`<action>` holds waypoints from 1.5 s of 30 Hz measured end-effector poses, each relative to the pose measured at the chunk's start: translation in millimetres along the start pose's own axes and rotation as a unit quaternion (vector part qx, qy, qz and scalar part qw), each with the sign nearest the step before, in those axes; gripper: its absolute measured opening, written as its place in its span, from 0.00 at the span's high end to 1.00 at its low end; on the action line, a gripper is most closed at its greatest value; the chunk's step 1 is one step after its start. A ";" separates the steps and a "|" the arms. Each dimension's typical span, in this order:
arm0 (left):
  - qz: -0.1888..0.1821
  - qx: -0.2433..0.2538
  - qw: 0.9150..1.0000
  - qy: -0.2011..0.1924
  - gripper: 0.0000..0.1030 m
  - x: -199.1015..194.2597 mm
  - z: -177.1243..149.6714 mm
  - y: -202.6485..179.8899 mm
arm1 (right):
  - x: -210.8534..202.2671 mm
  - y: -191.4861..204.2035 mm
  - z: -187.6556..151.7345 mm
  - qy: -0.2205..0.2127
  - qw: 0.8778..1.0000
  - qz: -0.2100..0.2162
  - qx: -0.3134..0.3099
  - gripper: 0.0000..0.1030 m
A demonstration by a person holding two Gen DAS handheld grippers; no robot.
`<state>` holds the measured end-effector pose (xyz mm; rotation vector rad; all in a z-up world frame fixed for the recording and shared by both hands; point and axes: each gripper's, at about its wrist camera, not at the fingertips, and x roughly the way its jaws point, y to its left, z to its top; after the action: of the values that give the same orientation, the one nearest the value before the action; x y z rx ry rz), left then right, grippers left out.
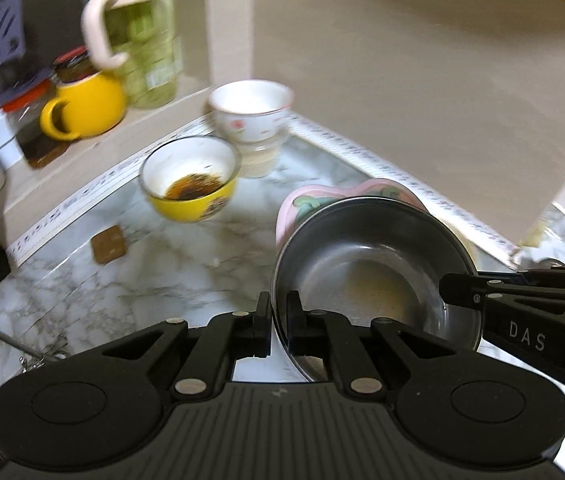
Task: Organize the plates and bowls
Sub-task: 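Lift the pink-handled pot off the counter with both grippers, then carry the pink pot to the dark frying pan and lower it inside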
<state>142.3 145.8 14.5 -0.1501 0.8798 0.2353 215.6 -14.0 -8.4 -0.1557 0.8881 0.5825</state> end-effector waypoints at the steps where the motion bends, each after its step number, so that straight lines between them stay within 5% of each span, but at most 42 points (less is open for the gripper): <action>1: -0.004 0.006 1.000 0.000 0.94 -2.9 0.5 -6.7 | -6.0 -4.4 -2.1 -0.002 1.000 -0.004 0.003 0.91; 24: -0.089 0.140 0.986 -0.004 0.94 2.8 3.5 -227.0 | -94.3 -178.0 -58.4 -0.037 0.988 -0.104 0.112 0.91; 34: -0.102 0.168 0.980 0.015 0.94 47.8 3.8 -306.1 | -87.2 -254.9 -76.3 -0.028 0.979 -0.124 0.162 0.91; 45: -0.085 0.177 0.980 0.039 0.94 89.3 -1.1 -340.9 | -49.7 -300.1 -85.1 -0.004 0.977 -0.113 0.180 0.91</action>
<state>286.5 -170.4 -44.1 0.0988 0.9667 -0.0883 295.0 -316.0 -56.2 0.0740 0.9390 0.2036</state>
